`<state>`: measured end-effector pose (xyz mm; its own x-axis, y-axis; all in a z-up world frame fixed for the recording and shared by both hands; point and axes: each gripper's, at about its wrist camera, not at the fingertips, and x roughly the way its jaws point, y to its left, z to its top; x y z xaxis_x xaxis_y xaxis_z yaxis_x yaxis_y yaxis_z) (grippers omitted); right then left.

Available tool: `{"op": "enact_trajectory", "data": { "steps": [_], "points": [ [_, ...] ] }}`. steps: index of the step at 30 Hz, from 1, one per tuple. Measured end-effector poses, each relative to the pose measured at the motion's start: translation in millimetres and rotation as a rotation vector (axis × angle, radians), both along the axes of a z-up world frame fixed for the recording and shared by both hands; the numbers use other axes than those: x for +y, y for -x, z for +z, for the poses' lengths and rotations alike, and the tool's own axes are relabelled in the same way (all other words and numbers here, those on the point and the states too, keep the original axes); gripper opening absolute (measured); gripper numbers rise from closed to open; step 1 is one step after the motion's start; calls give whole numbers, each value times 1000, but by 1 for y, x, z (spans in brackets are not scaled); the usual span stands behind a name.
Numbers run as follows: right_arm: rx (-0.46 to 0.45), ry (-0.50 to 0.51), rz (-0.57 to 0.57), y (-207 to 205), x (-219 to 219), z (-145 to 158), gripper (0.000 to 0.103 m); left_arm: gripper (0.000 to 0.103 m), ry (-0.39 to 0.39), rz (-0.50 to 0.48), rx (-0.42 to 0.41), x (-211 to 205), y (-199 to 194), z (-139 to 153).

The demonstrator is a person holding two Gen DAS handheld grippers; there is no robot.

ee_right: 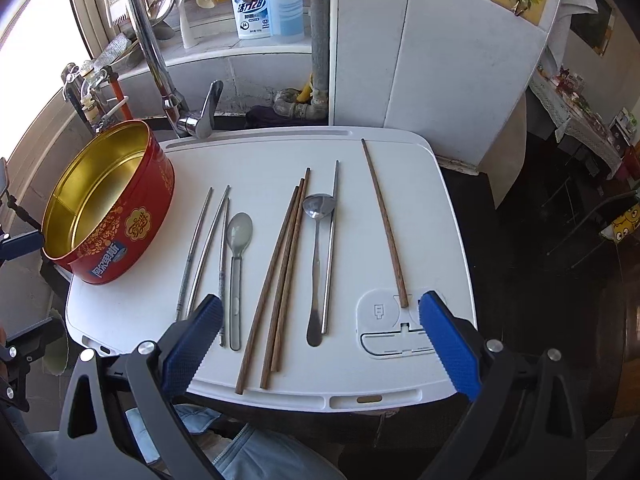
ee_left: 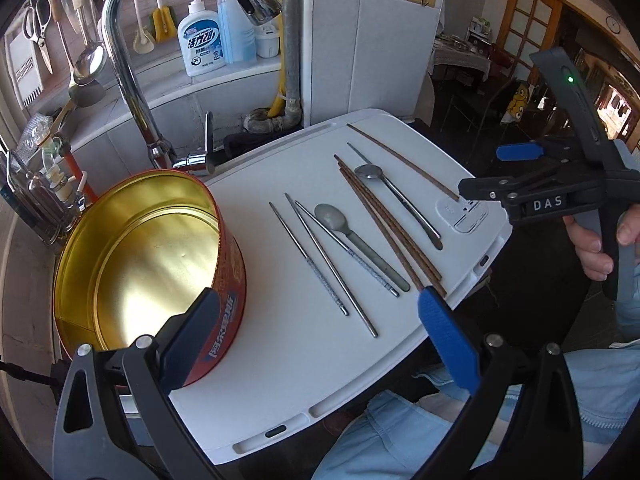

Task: Organize utensils
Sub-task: 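Grasp a wooden chopstick with the right gripper while the left grasps a metal chopstick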

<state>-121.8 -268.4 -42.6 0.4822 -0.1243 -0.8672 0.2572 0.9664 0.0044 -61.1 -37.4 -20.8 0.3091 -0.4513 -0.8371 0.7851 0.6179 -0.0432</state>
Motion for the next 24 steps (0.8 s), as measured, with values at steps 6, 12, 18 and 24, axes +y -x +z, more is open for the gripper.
{"op": "enact_trajectory", "data": {
  "steps": [6,12,18,24],
  "points": [
    [-62,55,36,-14,-52,-22,84,92,-31,143,4,-46,-10,-35],
    [-29,44,48,-45,-95,-62,45,49,-135,298,3,-70,-32,-79],
    [-18,55,111,-67,-105,-87,35,44,-202,365,-27,-81,-46,-101],
    [-17,36,140,-79,-109,-99,35,44,-255,368,-51,-86,-58,-116]
  ]
}}
